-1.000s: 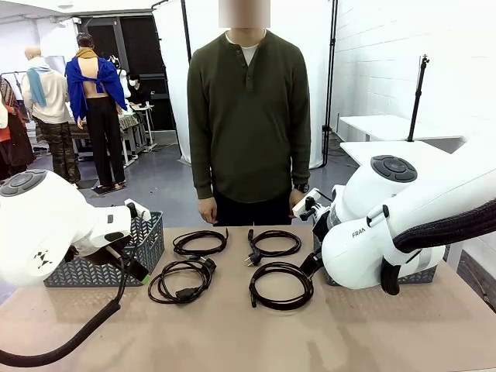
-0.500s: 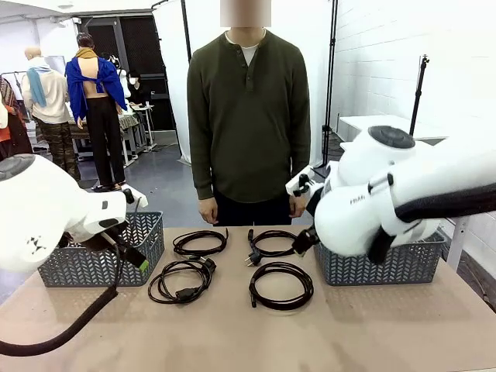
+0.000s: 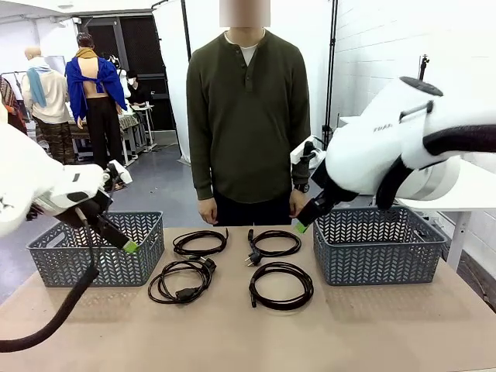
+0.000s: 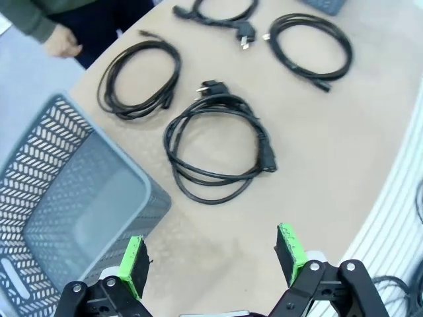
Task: Organize the cables according to human instructions.
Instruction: Pick up a bundle of cables and place it in the basket indicated by the human.
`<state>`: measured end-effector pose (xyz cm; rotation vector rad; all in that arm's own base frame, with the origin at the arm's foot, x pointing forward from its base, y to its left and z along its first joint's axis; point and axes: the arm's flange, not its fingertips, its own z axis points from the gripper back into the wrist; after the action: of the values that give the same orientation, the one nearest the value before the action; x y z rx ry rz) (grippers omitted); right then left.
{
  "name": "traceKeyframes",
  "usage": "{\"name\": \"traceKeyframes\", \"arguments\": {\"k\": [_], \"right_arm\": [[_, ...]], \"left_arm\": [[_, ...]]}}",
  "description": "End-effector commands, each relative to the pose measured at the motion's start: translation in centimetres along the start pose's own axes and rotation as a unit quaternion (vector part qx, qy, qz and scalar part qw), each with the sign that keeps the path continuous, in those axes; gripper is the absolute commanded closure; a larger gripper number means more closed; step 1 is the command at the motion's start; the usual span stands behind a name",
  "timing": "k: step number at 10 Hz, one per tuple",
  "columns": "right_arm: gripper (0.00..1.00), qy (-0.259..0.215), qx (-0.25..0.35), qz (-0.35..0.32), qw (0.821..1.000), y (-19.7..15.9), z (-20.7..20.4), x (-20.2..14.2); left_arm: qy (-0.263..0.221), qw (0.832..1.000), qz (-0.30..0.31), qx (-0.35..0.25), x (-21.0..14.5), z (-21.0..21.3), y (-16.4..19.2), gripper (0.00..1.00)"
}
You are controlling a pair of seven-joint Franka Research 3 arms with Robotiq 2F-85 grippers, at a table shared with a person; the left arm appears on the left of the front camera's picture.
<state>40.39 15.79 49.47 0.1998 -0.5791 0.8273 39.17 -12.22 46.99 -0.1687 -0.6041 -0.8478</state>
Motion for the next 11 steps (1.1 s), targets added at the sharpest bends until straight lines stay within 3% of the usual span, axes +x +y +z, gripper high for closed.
{"name": "traceKeyframes", "arguments": {"k": [1, 5, 10, 11], "right_arm": [[0.00, -0.019, 0.053, 0.045, 0.997, -2.1, 0.4, -0.9], [0.00, -0.061, 0.085, 0.056, 0.993, -4.7, 1.6, -3.4], [0.00, -0.070, 0.088, 0.060, 0.992, -5.3, 0.7, -5.0], [0.00, -0.057, 0.092, 0.044, 0.993, -5.3, 2.0, -4.6]], "left_arm": [[-0.004, 0.998, -0.007, -0.056, -0.9, 0.9, 2.0, 0.00], [-0.015, 0.998, -0.018, -0.052, -3.5, 0.7, 2.8, 0.00], [-0.024, 0.999, -0.026, -0.021, -6.6, 0.1, 1.7, 0.00], [-0.015, 0.999, -0.016, -0.037, -3.0, 0.9, 4.0, 0.00]]}}
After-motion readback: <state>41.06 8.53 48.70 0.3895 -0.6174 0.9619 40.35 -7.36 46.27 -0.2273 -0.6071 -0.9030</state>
